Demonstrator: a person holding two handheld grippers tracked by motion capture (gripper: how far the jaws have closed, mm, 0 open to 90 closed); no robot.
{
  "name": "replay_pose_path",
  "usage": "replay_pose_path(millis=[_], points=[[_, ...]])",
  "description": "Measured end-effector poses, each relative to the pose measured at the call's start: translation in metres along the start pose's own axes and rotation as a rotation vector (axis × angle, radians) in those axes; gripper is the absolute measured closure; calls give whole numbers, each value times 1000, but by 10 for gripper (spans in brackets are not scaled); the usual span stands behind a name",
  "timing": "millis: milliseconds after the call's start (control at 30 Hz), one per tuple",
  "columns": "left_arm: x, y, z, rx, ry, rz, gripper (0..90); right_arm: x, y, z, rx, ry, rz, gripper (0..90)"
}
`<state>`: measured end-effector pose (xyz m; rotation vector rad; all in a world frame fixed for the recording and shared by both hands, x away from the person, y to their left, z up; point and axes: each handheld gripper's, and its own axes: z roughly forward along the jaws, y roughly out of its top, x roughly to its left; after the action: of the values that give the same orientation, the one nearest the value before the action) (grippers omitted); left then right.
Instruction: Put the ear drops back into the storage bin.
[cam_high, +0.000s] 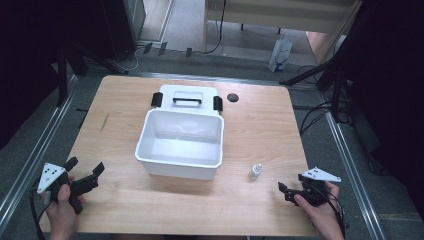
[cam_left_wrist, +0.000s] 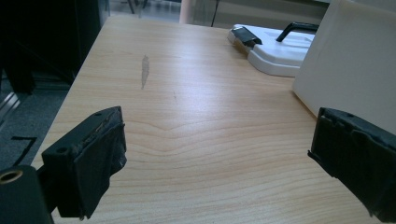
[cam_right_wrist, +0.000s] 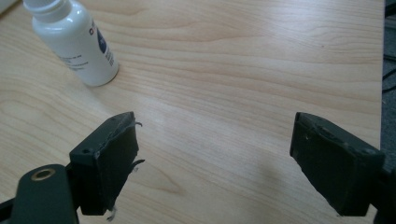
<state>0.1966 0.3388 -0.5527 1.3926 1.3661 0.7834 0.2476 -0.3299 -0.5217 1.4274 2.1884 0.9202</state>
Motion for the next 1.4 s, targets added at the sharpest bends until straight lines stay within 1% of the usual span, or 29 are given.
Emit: replay_pose_path(millis=[133, 233, 300, 400, 467, 500, 567, 633, 767, 800, 867, 967, 1100, 1200, 1267, 1400], points=[[2, 0, 0, 3, -5, -13, 41, 3, 12, 2, 75, -15, -58, 137], [0, 0, 0, 4, -1, -5, 41, 3, 23, 5, 140, -23, -85, 130], [0, 0, 0, 6, -1, 1, 41, 5, 29, 7, 171, -26, -107, 131], [1, 0, 0, 7, -5, 2, 41, 8, 40, 10, 222, -22, -152, 134], [0, 0, 0, 9, -8, 7, 41, 11, 45, 12, 256, -13, -167, 134], [0, 0, 0, 8, -6, 7, 41, 14, 50, 15, 293, -13, -197, 134], [0, 0, 1, 11, -7, 9, 41, 16, 52, 16, 303, -9, -204, 133], [0, 0, 1, 12, -6, 6, 41, 18, 57, 18, 325, 0, -229, 133], [0, 1, 1, 14, -8, 3, 41, 22, 66, 20, 363, -4, -245, 132], [0, 1, 1, 16, -8, 3, 41, 23, 70, 20, 380, -6, -251, 133], [0, 1, 1, 17, -8, 3, 41, 24, 72, 21, 386, -3, -252, 133], [0, 1, 1, 18, -7, 2, 41, 26, 77, 23, 421, -6, -274, 134], [1, 1, 1, 19, -8, 1, 41, 30, 83, 25, 459, 4, -295, 134], [0, 1, 2, 20, -4, 2, 41, 35, 90, 26, 492, 10, -319, 143], [0, 1, 2, 18, -4, 2, 41, 37, 94, 27, 506, 14, -353, 146], [1, 1, 2, 18, -6, -3, 41, 43, 101, 28, 543, 22, -390, 150]])
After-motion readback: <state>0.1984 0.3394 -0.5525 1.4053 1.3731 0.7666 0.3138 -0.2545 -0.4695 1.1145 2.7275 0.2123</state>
